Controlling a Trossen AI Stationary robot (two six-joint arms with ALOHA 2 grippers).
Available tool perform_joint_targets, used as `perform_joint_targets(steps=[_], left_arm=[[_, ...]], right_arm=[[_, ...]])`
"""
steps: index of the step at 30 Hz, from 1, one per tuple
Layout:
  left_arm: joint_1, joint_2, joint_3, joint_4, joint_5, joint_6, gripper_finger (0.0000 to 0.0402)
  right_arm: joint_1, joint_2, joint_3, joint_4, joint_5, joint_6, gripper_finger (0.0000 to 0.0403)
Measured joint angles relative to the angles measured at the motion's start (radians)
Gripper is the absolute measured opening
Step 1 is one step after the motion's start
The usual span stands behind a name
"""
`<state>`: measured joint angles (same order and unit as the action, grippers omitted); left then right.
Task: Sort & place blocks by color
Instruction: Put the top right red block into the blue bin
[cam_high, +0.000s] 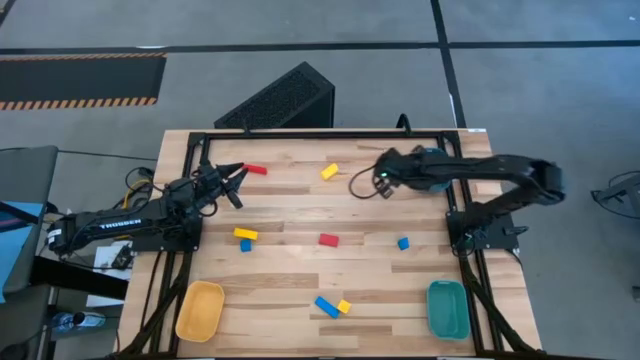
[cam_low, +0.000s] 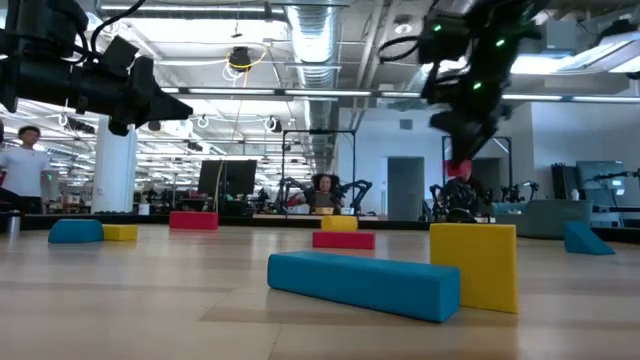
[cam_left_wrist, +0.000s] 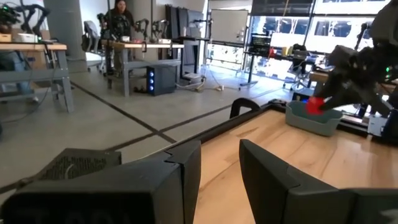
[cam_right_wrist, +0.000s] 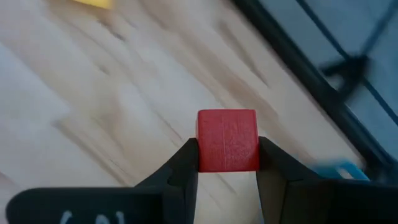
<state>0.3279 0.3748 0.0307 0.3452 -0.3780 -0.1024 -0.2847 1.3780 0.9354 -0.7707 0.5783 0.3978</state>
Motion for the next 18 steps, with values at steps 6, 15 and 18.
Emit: perform_joint_targets(steps=[6,15,18], left_arm=[[0.0,0.0,0.0,0.012,0.0,-0.014,0.01],[0.0,0.0,0.0,0.07,0.016,0.003,0.01],[0.0,0.0,0.0,0.074,0.015,0.027,0.01]], right_arm=[[-0.064,-0.131,-0.037,-0.228,0.055,0.149,0.0122],[-0.306,-0.095,-0.141,-0.214,0.018,0.07,0.0122],[-0.366,-0.061,-0.161,-0.191,-0.022,0.017,0.0122]])
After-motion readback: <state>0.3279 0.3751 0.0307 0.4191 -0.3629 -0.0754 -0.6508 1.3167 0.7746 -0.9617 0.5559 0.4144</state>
